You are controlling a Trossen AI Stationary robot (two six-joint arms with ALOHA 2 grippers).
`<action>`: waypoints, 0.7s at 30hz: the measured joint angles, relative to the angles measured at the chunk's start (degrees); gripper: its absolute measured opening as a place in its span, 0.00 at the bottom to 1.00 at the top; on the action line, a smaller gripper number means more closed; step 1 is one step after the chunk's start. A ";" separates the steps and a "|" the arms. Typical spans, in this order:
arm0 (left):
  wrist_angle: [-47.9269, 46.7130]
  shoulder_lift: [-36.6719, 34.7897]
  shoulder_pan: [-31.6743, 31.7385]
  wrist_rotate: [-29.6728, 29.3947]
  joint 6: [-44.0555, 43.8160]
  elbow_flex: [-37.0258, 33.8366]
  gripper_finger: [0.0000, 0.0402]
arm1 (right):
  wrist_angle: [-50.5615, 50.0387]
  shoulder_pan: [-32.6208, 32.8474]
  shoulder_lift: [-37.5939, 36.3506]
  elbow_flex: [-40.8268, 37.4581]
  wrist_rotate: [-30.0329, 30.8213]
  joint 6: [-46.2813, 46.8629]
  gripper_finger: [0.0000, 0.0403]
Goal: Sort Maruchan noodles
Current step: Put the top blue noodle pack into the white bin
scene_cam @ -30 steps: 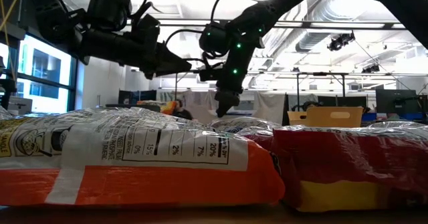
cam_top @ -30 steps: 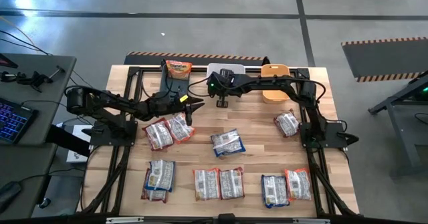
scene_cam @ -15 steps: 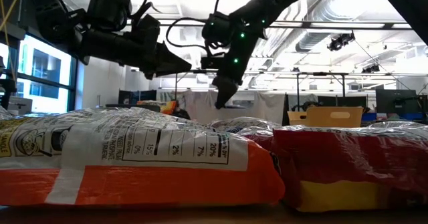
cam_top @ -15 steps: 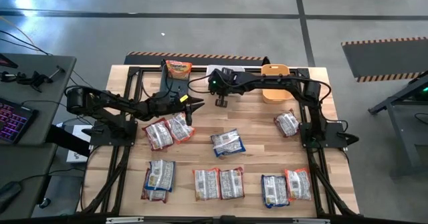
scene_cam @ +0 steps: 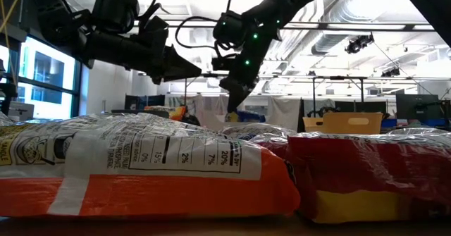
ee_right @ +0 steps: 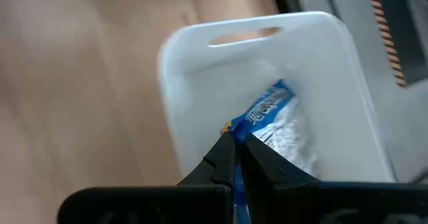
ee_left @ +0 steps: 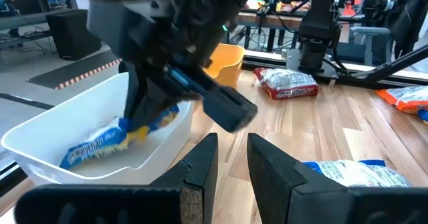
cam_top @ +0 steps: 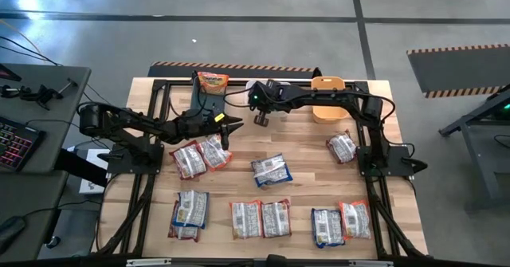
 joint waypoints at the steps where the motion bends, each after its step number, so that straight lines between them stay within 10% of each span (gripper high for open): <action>1: -0.02 0.00 0.02 0.00 0.00 -0.01 0.17 | 0.18 -0.02 -0.23 0.00 1.08 0.80 0.00; 11: -0.09 0.00 0.02 -0.08 -0.02 -0.01 0.17 | 7.04 -0.24 -7.81 -6.36 8.02 11.18 0.00; 21: 0.44 0.65 0.97 -5.97 -3.25 0.83 0.17 | 51.49 0.85 -19.59 -38.22 18.31 28.51 0.00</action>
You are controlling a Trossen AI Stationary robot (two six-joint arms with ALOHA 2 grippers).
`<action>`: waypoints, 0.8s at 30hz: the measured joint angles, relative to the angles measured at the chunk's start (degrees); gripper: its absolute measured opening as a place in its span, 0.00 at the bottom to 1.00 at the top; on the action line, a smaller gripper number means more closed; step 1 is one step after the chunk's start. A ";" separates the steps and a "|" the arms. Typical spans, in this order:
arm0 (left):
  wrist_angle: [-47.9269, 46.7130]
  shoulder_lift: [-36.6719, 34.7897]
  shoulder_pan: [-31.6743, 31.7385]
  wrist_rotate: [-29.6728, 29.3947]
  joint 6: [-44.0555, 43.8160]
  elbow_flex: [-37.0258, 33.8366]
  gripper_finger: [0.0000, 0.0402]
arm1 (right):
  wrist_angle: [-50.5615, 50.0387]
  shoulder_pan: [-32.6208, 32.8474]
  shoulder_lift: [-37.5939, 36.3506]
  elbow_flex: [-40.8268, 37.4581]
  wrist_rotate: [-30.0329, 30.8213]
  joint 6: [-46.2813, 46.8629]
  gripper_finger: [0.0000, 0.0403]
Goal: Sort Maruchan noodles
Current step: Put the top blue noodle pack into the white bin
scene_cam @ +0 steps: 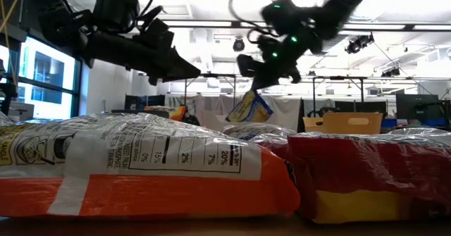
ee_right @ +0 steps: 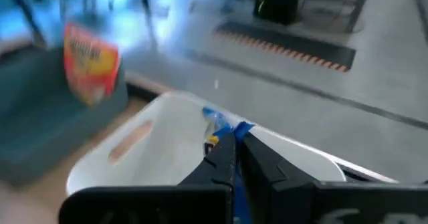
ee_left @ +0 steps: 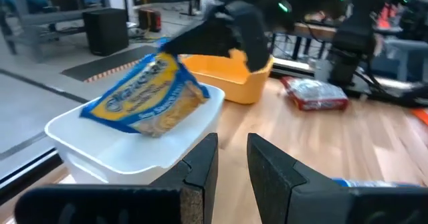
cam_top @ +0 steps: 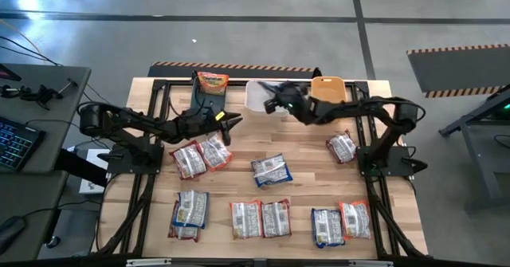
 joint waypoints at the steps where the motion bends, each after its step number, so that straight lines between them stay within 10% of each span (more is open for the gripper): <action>1: -0.14 0.74 0.51 0.04 -0.57 0.88 0.17 | 4.75 0.39 -0.07 -2.42 1.18 0.86 0.00; 11: -6.28 16.26 4.80 7.63 -4.85 18.62 0.03 | 25.07 4.21 -0.11 -12.70 11.46 1.81 0.00; 24: -25.72 26.07 6.67 4.78 -5.37 34.97 0.01 | 22.99 5.44 -0.11 -12.75 8.80 -2.12 0.00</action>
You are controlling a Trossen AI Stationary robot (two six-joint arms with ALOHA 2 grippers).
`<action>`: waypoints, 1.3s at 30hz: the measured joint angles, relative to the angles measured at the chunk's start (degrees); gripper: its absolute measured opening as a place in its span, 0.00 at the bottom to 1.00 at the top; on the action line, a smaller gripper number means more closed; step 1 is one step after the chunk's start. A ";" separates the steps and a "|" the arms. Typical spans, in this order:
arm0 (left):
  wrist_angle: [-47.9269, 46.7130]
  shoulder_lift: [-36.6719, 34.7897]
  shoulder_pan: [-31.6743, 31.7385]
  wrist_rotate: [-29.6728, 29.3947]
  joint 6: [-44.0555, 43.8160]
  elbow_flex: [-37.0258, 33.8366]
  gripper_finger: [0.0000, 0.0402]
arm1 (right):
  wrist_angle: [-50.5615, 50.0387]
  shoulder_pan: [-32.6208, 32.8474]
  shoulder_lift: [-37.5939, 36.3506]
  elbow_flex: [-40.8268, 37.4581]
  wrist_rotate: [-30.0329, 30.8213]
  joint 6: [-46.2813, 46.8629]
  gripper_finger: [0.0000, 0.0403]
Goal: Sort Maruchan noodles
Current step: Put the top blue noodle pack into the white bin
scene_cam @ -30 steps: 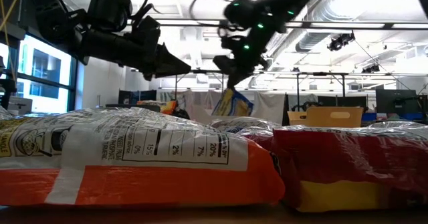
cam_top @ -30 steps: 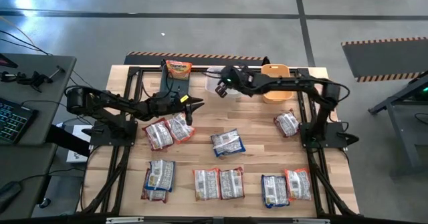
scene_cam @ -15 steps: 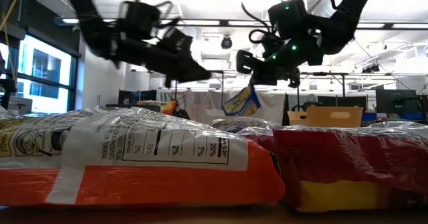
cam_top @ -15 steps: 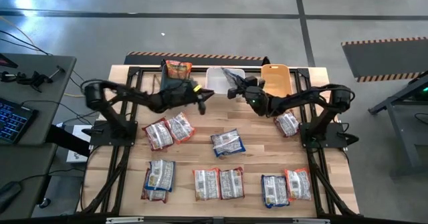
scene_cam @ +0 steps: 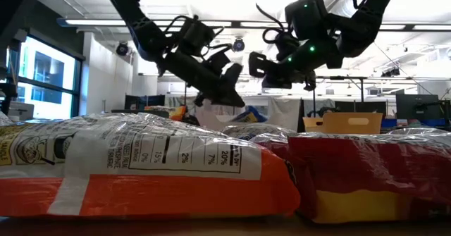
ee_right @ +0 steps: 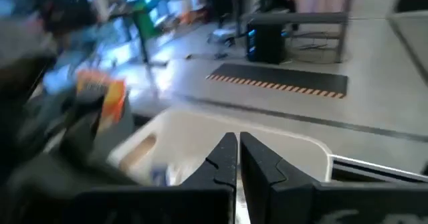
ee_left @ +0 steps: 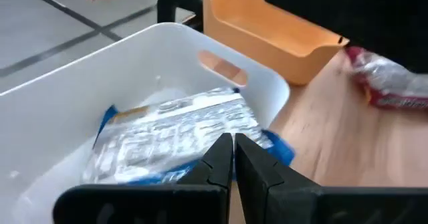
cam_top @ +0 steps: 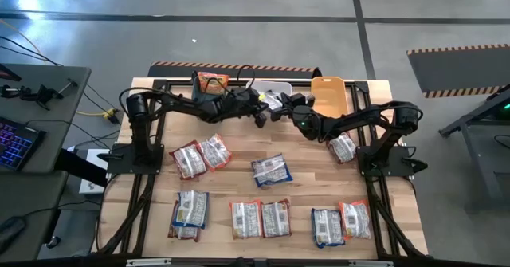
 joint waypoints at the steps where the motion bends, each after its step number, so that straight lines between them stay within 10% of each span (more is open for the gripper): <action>1: -0.43 -0.30 0.01 -0.05 1.17 -0.07 0.01 | -1.16 0.00 -0.09 0.00 -1.86 -1.64 0.00; 8: 0.75 -8.37 -1.17 -1.80 7.42 -6.15 0.01 | -16.37 0.00 -3.52 2.40 -13.93 -19.23 0.04; 23: 21.06 -18.92 -2.04 -3.36 4.12 -25.37 0.01 | -48.01 -2.18 2.94 21.82 -22.33 -39.74 0.59; 31: 20.91 -18.70 -2.13 -1.47 5.32 -25.42 0.01 | -55.68 -4.84 8.68 27.10 -24.51 -38.24 0.49; 39: 21.02 -18.70 -2.11 -0.34 5.60 -25.42 0.01 | -55.79 -5.33 9.00 28.02 -25.10 -37.74 0.12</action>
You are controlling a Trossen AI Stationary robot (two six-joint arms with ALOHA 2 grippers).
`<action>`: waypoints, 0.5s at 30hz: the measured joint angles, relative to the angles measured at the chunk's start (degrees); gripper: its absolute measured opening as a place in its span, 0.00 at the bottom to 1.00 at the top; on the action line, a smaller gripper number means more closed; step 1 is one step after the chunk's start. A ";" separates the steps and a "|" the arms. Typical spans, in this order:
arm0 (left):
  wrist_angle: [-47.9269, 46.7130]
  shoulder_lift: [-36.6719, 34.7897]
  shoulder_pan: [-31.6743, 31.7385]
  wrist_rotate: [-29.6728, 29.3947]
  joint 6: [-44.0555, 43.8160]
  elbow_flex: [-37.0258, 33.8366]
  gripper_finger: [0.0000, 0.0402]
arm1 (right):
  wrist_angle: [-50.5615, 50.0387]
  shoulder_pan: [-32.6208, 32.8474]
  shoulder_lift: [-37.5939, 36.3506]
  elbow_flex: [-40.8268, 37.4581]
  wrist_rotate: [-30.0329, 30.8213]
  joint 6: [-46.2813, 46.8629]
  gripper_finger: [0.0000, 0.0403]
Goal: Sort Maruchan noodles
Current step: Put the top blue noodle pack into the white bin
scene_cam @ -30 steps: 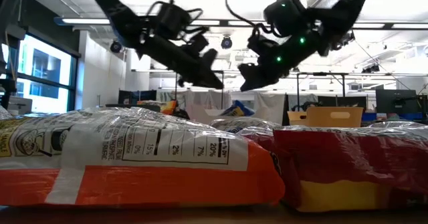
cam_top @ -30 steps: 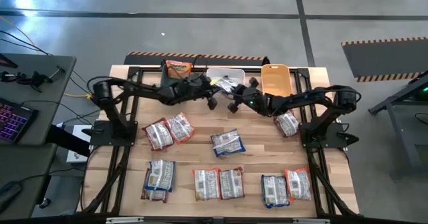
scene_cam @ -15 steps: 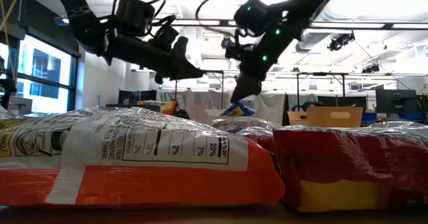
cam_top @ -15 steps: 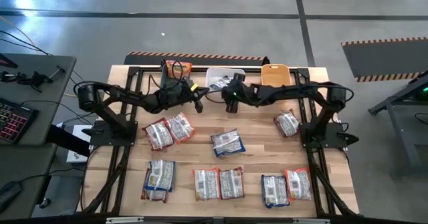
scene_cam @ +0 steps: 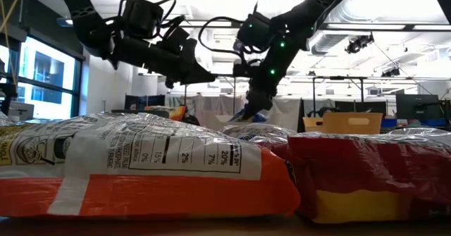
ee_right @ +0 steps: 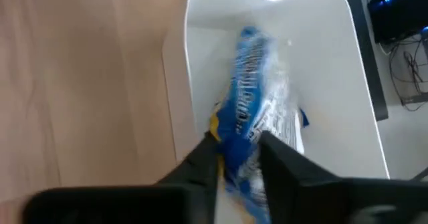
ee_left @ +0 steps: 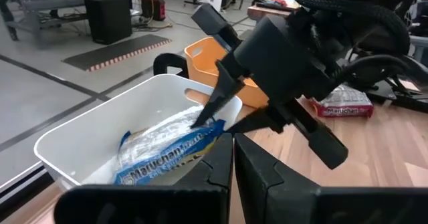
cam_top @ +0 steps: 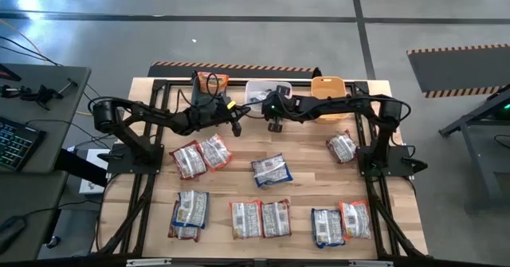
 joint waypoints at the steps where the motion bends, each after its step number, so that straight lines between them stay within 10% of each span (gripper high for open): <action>1: 0.02 0.00 0.00 0.00 0.00 0.00 0.01 | 0.22 0.00 -0.15 0.00 -0.01 0.14 0.07; 15: 1.85 0.23 2.04 -2.29 -2.16 0.39 0.01 | 10.75 -0.66 -5.92 -4.67 9.37 31.62 0.00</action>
